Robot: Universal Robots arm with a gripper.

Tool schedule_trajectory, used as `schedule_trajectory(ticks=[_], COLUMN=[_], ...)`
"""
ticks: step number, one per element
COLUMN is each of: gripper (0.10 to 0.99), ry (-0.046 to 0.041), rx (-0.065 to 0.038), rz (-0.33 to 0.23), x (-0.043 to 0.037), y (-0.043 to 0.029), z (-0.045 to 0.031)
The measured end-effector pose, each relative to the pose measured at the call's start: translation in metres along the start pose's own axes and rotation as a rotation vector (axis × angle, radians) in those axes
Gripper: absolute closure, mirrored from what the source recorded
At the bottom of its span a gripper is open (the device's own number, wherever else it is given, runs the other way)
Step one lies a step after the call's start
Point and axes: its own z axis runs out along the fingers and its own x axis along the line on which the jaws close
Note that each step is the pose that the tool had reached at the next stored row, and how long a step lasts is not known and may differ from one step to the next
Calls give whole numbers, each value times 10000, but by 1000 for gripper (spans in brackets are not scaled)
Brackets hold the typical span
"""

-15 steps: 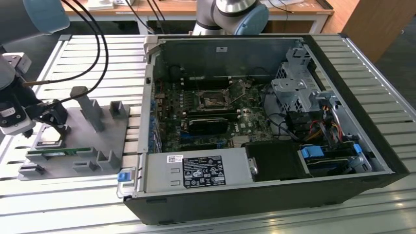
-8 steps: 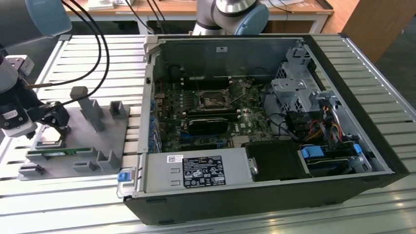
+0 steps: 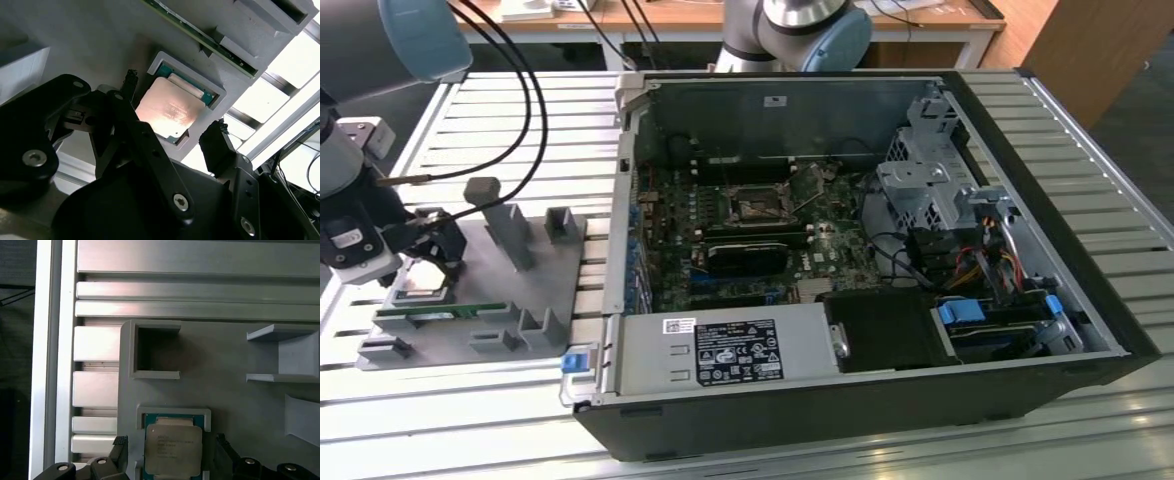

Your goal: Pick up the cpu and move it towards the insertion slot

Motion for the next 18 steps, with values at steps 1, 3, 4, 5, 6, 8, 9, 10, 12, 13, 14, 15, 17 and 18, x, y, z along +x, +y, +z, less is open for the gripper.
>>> schedule_trajectory(ticks=[1, 3, 4, 5, 6, 8, 9, 10, 12, 13, 14, 15, 17, 18], gripper=[310, 310, 325, 325, 392, 392, 408, 408, 475, 475, 475, 475, 475, 475], ry=[0, 2, 3, 3, 1, 1, 1, 1, -1, 0, 0, -1, -2, -1], rx=[0, 1, 2, 2, 1, 1, 0, 1, -1, 0, 0, 0, -1, 0], rz=[0, 0, 0, 0, 0, 0, 0, 0, 0, -1, -1, -1, -1, 0], x=[-1, -2, -2, -2, -3, -3, -3, -3, -3, -4, -4, -3, -3, -3], y=[-1, -1, -1, -1, -1, -1, -1, -1, 0, 0, 0, 1, 1, 1], z=[6, 11, 11, 11, 12, 13, 13, 13, 9, 4, 0, -3, -3, -4])
